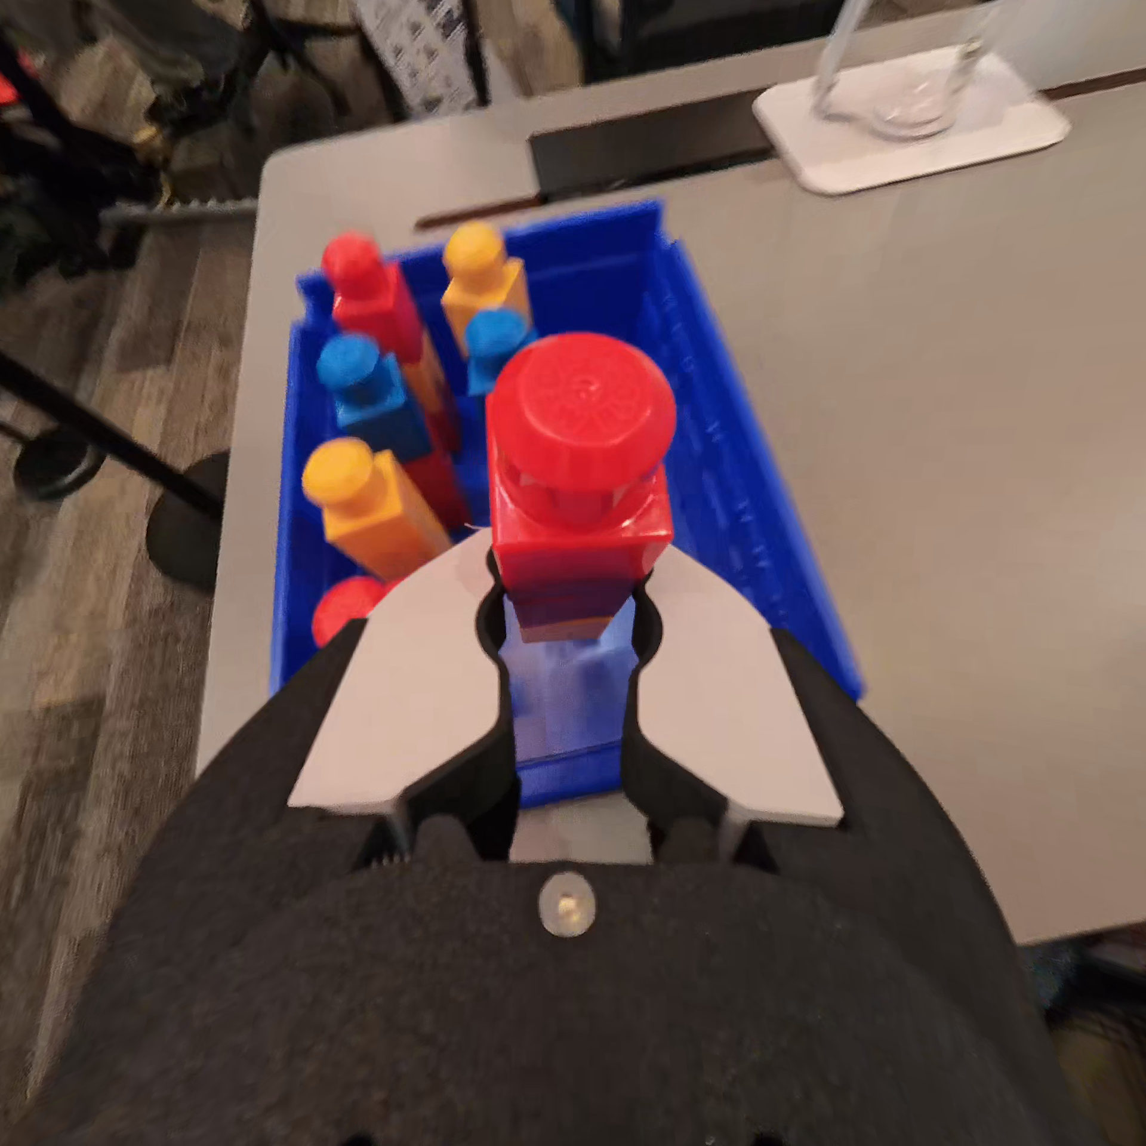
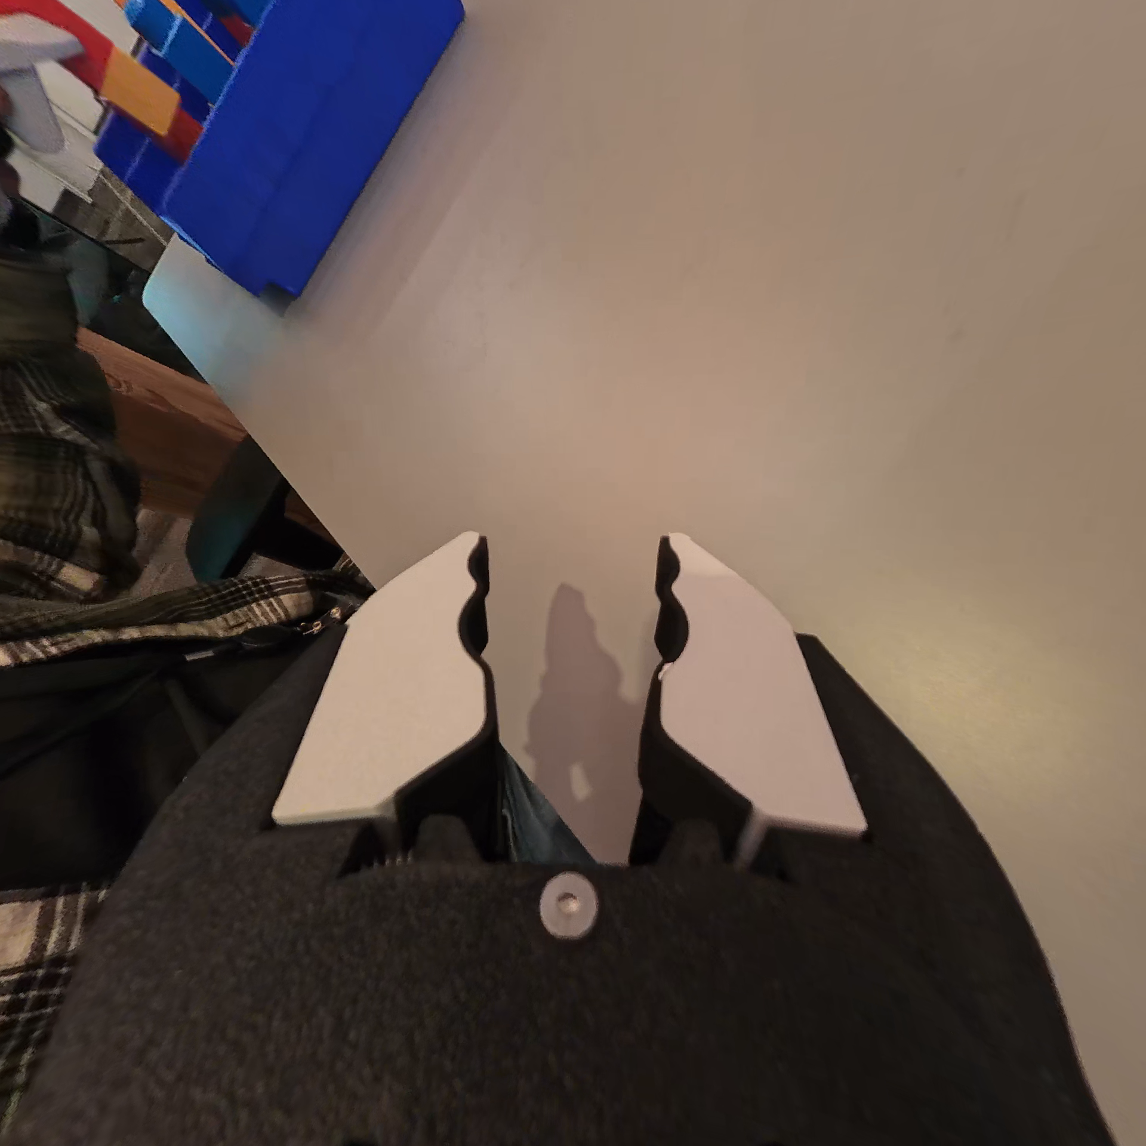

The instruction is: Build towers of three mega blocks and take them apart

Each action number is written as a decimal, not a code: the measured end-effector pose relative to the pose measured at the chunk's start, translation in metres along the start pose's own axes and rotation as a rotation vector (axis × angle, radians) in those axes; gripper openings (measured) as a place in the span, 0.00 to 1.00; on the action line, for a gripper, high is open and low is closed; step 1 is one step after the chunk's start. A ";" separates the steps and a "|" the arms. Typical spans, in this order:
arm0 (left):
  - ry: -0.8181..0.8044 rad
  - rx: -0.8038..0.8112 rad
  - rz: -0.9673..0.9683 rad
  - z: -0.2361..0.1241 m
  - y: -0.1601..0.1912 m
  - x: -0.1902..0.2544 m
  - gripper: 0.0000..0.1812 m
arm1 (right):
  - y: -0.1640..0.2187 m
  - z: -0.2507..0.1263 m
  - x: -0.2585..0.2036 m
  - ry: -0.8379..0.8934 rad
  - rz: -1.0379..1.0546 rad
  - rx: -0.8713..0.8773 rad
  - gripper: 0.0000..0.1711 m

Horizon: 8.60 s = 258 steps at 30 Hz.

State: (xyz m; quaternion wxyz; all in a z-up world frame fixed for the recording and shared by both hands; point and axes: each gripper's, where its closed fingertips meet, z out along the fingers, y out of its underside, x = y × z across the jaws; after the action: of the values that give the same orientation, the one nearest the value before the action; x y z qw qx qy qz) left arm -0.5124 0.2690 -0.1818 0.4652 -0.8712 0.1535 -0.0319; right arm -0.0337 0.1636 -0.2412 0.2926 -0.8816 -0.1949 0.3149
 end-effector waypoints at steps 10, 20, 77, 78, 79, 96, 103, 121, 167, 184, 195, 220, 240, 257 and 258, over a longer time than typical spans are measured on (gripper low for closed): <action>0.560 0.047 0.335 0.017 -0.080 0.190 0.21 | -0.093 0.001 -0.049 -0.057 -0.493 0.244 0.40; 0.935 -0.059 0.461 0.056 -0.060 0.303 0.20 | -0.164 0.048 -0.107 -0.278 -0.956 0.266 0.36; 1.306 0.271 0.235 0.083 -0.074 0.334 0.21 | -0.113 -0.193 0.320 0.690 -0.046 0.330 0.46; 1.306 0.272 0.231 0.083 -0.075 0.333 0.21 | -0.125 -0.197 0.300 0.674 -0.100 0.341 0.47; 1.304 0.273 0.233 0.083 -0.075 0.333 0.21 | -0.136 -0.198 0.278 0.647 -0.155 0.358 0.47; 1.317 0.241 0.342 0.079 -0.060 0.351 0.21 | -0.155 0.064 -0.075 -0.295 -0.899 0.098 0.29; 1.343 0.246 0.345 0.073 -0.060 0.352 0.21 | -0.142 0.101 -0.085 -0.404 -0.846 -0.031 0.17; 1.389 0.211 0.337 0.071 -0.054 0.358 0.21 | -0.165 0.067 -0.090 -0.460 -0.720 0.122 0.16; 1.382 0.258 0.365 0.067 -0.054 0.364 0.21 | -0.128 0.091 -0.081 -0.397 -0.812 -0.090 0.17; 1.315 0.228 0.263 0.083 -0.062 0.360 0.42 | -0.018 -0.200 0.291 0.727 0.118 0.134 0.17; 1.271 0.217 0.250 0.084 -0.067 0.354 0.41 | 0.002 -0.206 0.291 0.804 0.100 0.144 0.42; -0.081 -0.067 -0.220 -0.004 0.058 -0.057 0.47 | -0.048 -0.088 0.087 0.371 -0.311 0.239 0.36; 0.107 0.059 -0.114 -0.004 -0.015 -0.055 0.21 | -0.047 -0.065 0.046 0.249 -0.453 0.206 0.35; 0.968 0.131 0.438 -0.016 -0.133 0.261 0.21 | -0.131 0.069 -0.107 -0.384 -0.770 0.215 0.39; 1.001 0.124 0.440 -0.012 -0.129 0.271 0.21 | -0.133 0.075 -0.107 -0.400 -0.759 0.205 0.39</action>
State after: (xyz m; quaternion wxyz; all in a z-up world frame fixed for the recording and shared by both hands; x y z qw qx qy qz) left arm -0.2261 0.2457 -0.0926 0.3814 -0.6680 0.5324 -0.3533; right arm -0.1827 0.2367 -0.1571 0.4299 -0.6358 -0.5255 0.3672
